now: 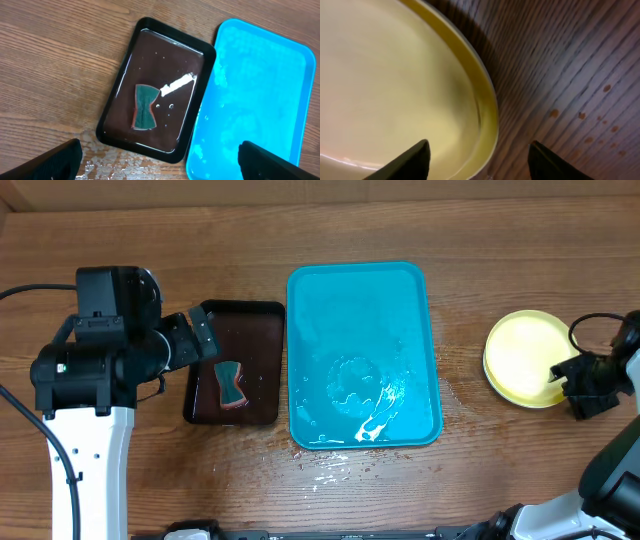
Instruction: Clean dirty plates on tray and stack at the side
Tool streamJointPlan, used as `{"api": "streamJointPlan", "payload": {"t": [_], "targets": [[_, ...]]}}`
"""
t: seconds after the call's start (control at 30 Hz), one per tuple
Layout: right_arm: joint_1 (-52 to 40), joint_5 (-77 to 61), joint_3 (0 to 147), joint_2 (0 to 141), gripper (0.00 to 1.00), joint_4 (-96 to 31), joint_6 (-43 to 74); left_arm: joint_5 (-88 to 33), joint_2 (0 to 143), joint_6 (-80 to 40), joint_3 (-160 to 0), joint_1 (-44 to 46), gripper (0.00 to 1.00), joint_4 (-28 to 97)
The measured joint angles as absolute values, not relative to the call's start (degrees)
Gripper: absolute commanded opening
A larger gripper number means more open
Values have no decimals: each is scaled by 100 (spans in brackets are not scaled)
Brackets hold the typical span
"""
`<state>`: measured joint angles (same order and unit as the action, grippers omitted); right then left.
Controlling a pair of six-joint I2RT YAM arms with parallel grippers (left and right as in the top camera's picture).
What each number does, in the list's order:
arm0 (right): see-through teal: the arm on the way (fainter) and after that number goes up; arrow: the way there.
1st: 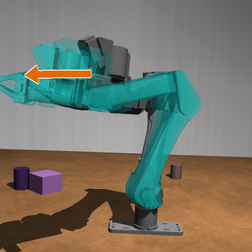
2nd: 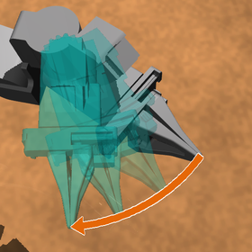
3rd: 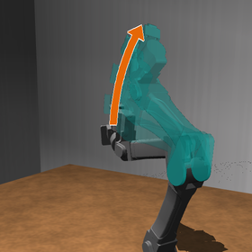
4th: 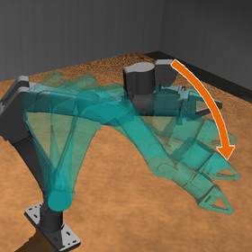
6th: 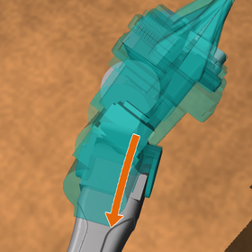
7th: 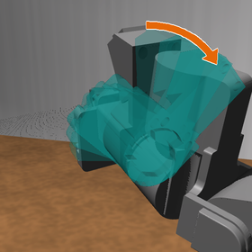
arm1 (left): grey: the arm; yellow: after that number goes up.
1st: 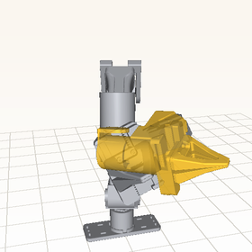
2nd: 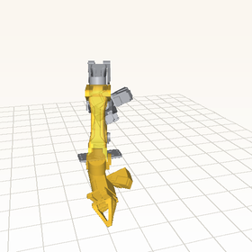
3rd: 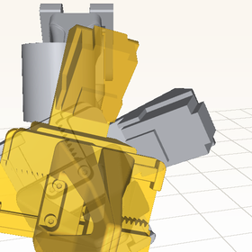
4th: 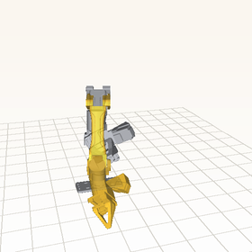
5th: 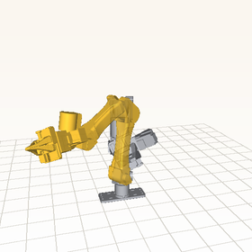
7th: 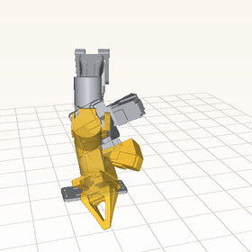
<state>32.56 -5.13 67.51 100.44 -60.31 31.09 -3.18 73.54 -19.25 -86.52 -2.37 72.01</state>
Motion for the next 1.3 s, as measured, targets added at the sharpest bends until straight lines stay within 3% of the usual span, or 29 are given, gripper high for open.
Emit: {"api": "streamJointPlan", "payload": {"t": [0.23, 0.47, 0.53, 0.57, 0.8, 1.3], "targets": [[2963, -996, 7046, 9439, 67, -6355, 2366, -318, 7363, -1881, -8652, -237, 96, 7247], [1518, -1863, 7474, 7271, 71, -6173, 1380, -207, 6788, -1887, -8652, -237, 98, 7579], [1017, -1977, 7476, 6801, 81, -6173, 1205, -143, 6440, -1903, -8654, -237, 100, 7662], [777, -2040, 7476, 6628, 100, -6176, 1142, -117, 6274, -1911, -8654, -237, 100, 7728], [-543, -2226, 7476, 6125, 100, -6215, 930, -67, 5492, -1957, -8663, -237, 100, 7953], [-648, -2224, 7474, 6178, 100, -6213, 917, -84, 5631, -2084, -8663, -237, 100, 7931]]}}
